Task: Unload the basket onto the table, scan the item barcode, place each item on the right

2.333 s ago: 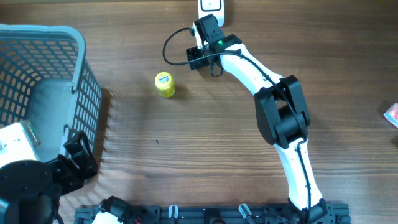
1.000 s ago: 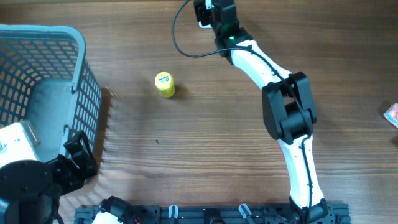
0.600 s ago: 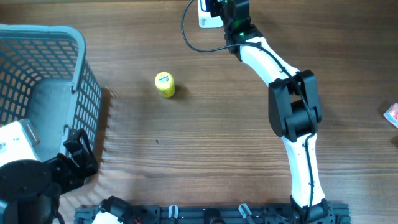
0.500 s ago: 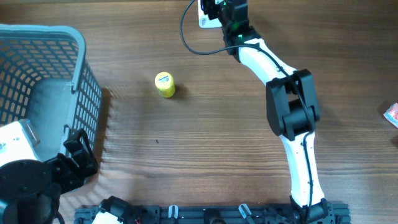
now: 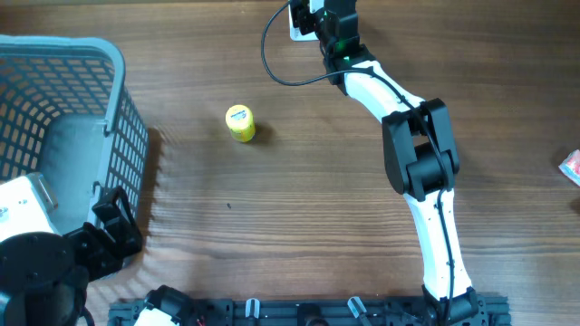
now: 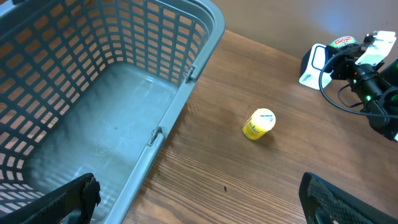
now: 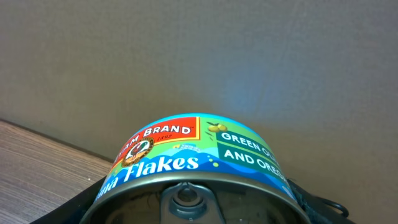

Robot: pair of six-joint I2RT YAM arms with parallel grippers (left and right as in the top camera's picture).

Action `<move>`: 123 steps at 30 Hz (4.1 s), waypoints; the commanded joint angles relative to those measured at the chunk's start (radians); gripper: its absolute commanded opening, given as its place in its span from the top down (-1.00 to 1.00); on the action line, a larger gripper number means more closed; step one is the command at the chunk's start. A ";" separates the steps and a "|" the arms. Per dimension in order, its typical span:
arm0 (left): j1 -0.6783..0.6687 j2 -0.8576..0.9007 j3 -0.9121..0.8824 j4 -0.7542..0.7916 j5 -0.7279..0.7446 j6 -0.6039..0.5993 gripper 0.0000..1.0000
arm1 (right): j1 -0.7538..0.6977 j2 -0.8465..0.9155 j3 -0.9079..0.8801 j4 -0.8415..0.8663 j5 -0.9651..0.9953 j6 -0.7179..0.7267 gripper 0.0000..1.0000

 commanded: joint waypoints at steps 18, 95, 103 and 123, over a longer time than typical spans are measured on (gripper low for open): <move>-0.003 -0.005 0.000 0.003 0.001 -0.010 -1.00 | 0.003 0.010 0.005 -0.009 -0.024 0.009 -0.22; -0.003 -0.005 0.000 -0.027 -0.003 -0.002 -1.00 | -0.154 -0.306 0.005 -1.359 0.333 0.013 -0.31; -0.003 -0.005 0.000 -0.027 -0.003 -0.002 -1.00 | -0.373 -0.327 0.005 -1.608 0.291 0.072 -0.31; -0.003 -0.005 0.000 -0.027 -0.003 0.000 -1.00 | -1.043 -0.283 0.003 -1.355 0.131 0.091 -0.29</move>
